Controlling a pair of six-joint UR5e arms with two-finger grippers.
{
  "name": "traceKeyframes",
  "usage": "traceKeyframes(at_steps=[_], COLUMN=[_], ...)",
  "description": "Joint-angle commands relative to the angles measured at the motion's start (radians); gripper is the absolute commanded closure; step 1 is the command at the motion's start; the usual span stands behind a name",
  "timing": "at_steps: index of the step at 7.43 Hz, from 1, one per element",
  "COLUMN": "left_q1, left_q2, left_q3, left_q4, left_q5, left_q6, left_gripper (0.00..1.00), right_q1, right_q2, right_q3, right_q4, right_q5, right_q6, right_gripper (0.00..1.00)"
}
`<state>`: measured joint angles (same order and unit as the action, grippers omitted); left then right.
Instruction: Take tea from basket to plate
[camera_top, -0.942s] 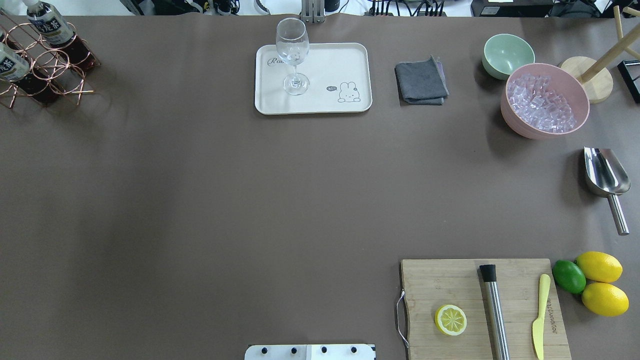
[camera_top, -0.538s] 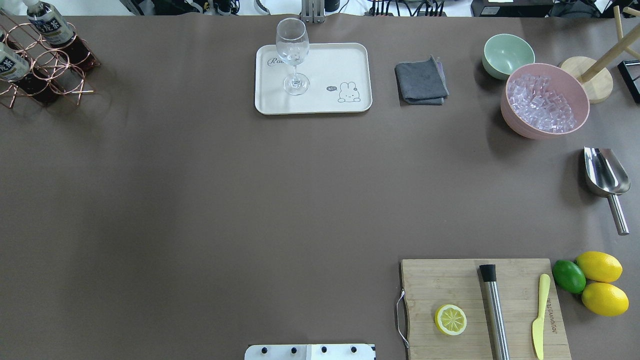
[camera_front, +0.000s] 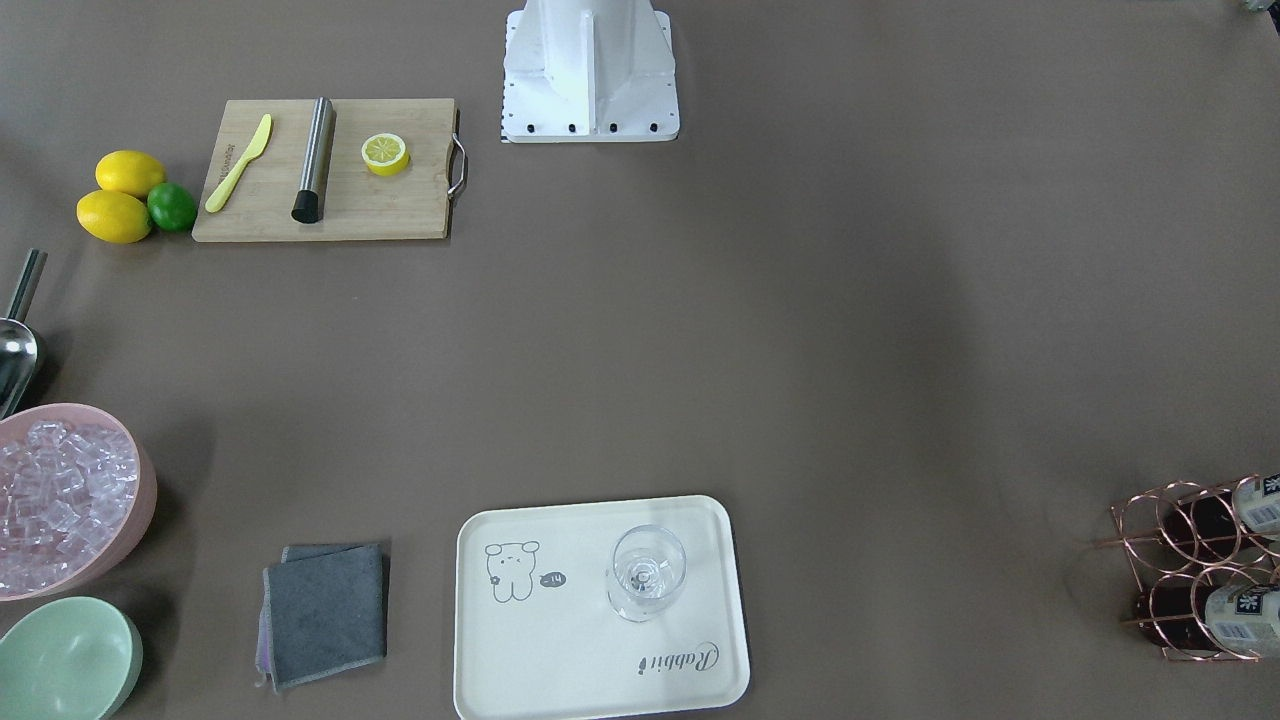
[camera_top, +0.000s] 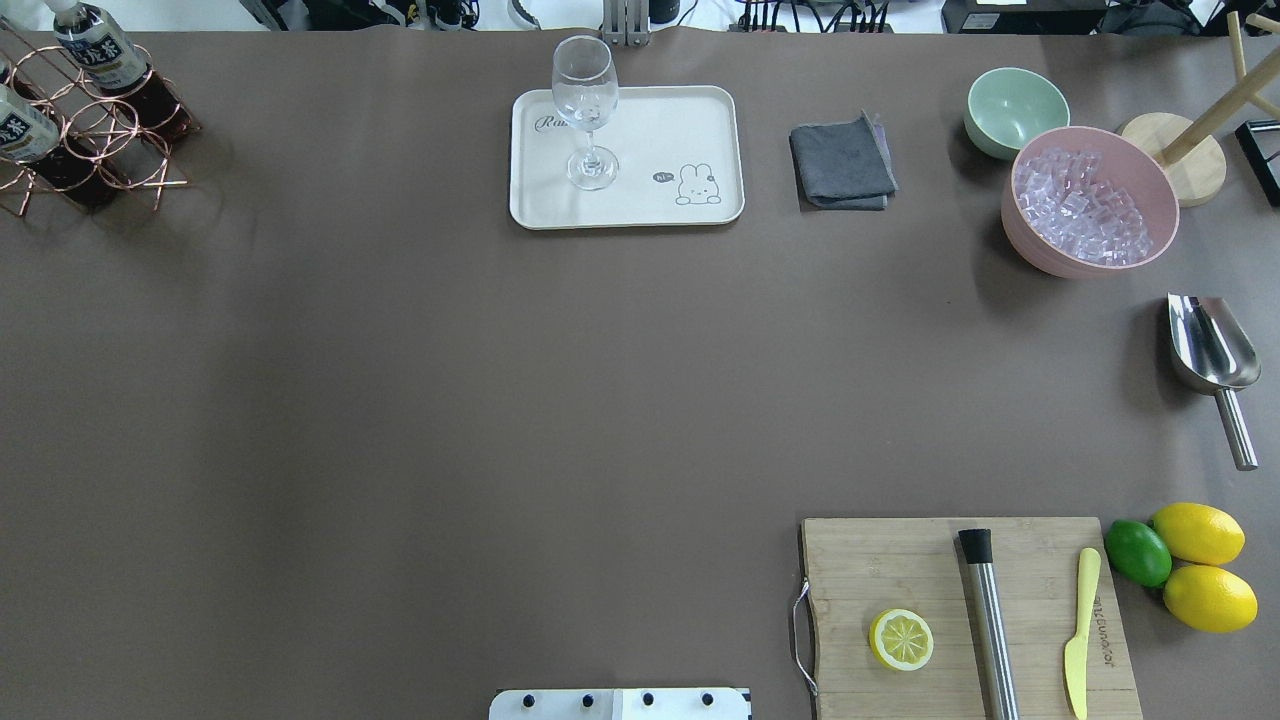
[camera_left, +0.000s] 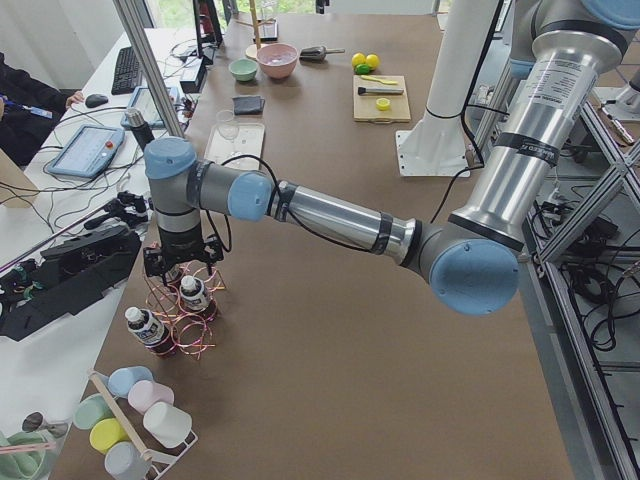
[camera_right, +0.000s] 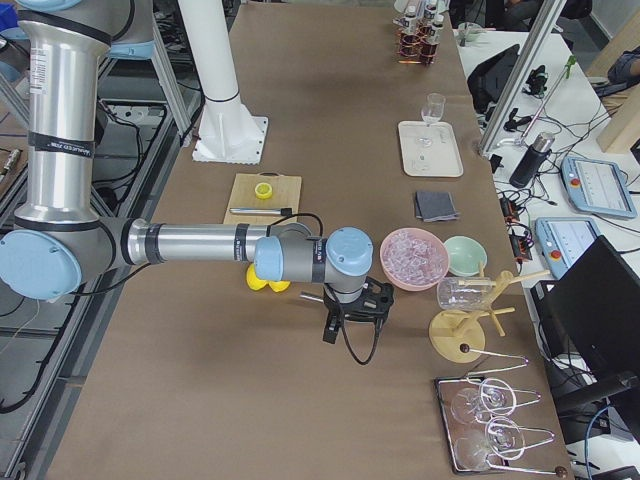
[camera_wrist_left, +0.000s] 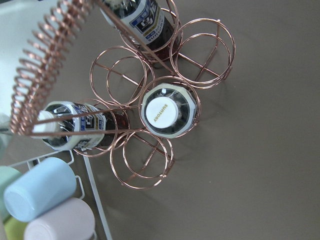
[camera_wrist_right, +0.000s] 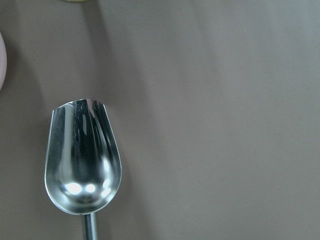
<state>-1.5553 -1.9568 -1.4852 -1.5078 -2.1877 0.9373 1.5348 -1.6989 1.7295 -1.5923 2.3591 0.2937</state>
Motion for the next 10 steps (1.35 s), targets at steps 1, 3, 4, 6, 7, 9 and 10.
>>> traceKeyframes(at_steps=[1,3,4,6,7,9,10], left_q1=[0.003,0.004,0.004,0.006,0.007,0.015,0.027], left_q2=[-0.098,-0.143,-0.169,-0.212,-0.218,-0.241,-0.241], left_q3=[0.075,0.161,0.204,0.253,0.267,0.296,0.298], left_q4=[0.011,-0.032,-0.052,-0.054,-0.054,-0.06,-0.075], left_q5=[0.026,0.025,0.025,0.022,0.019,0.016,0.016], left_q6=[0.083,0.075,0.074,0.074,0.069,0.071,0.069], left_gripper=[0.03,0.03,0.03,0.03,0.03,0.05,0.06], right_q1=[-0.001,-0.002,-0.002,-0.002,-0.002,-0.002,-0.002], right_q2=[-0.001,-0.001,0.001,0.001,0.001,0.001,-0.001], right_q3=[0.002,0.002,0.002,0.001,-0.002,-0.004,-0.004], right_q4=[0.002,0.002,0.002,0.003,0.003,0.002,0.002], right_q5=[-0.069,-0.102,-0.121,-0.156,-0.162,-0.162,-0.162], right_q6=[-0.196,-0.332,-0.399,-0.549,-0.567,-0.567,-0.565], right_gripper=[0.0,0.0,0.0,0.0,0.0,0.0,0.0])
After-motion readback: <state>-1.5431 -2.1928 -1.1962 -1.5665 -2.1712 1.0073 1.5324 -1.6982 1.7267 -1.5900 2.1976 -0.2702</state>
